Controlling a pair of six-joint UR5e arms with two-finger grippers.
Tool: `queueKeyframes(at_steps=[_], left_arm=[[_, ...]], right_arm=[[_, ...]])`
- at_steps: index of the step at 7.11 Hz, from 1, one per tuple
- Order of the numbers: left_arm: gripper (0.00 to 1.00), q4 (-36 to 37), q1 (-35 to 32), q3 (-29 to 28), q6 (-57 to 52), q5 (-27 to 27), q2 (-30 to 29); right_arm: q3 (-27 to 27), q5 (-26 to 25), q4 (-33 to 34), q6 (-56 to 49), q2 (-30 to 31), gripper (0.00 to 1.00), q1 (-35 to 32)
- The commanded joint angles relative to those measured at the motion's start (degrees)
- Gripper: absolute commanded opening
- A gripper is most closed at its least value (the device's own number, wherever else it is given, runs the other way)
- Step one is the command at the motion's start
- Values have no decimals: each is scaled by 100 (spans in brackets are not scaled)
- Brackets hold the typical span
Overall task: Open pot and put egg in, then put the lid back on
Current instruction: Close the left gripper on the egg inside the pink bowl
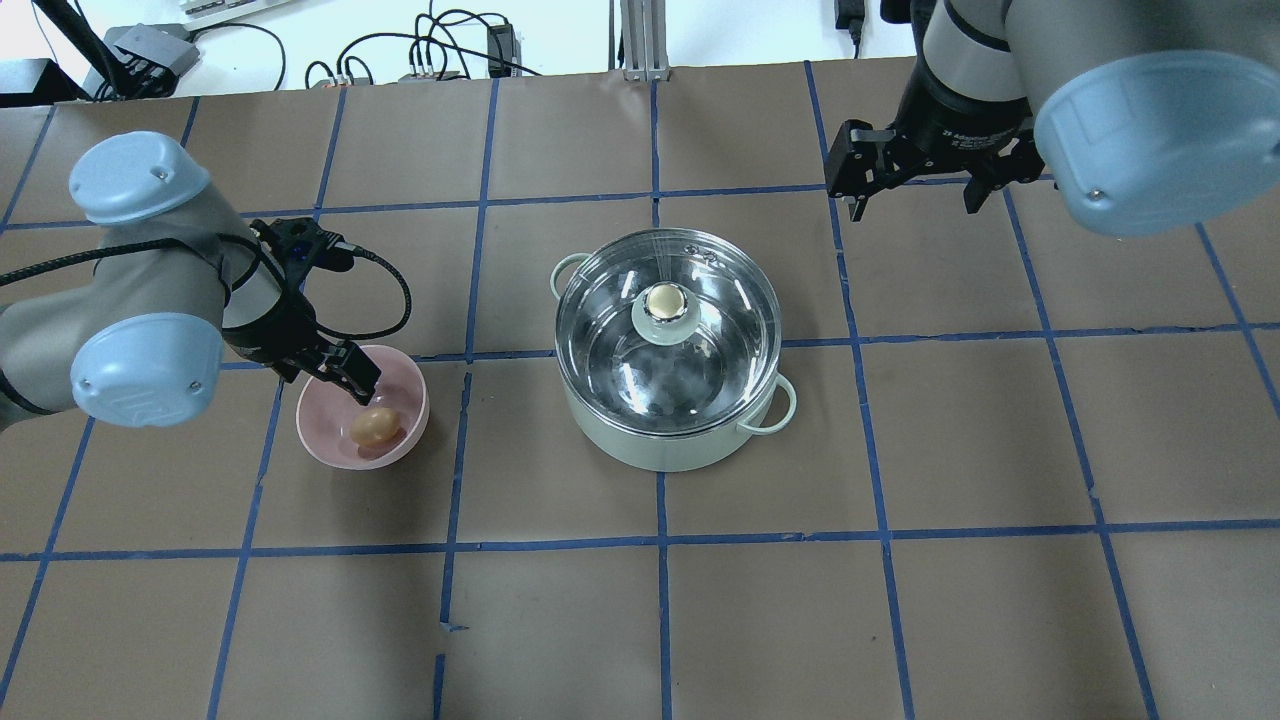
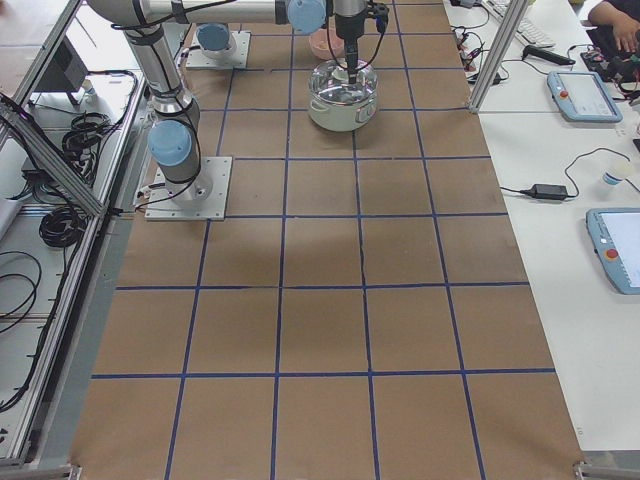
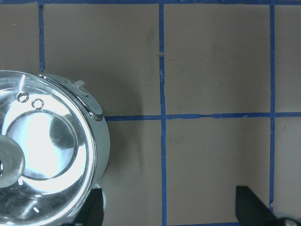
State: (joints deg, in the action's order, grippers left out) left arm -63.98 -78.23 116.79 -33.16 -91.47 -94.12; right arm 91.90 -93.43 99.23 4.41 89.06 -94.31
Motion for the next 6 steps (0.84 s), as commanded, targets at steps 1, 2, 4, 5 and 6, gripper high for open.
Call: queueKeyframes(at_steps=[1, 2, 4, 5, 6], left_arm=[[99, 1150, -34, 718, -480, -81, -45], [99, 1673, -8, 897, -551, -256, -80], [99, 1730, -87, 1038, -1015, -240, -80], [99, 1731, -87, 1065, -1357, -240, -80], [99, 1731, -87, 1057, -1699, -248, -80]], right_arm=[[12, 0, 0, 8, -3, 100, 0], [12, 0, 0, 8, -3, 100, 0], [12, 0, 0, 8, -3, 100, 0], [12, 0, 0, 8, 6, 100, 0], [12, 0, 0, 8, -3, 100, 0]])
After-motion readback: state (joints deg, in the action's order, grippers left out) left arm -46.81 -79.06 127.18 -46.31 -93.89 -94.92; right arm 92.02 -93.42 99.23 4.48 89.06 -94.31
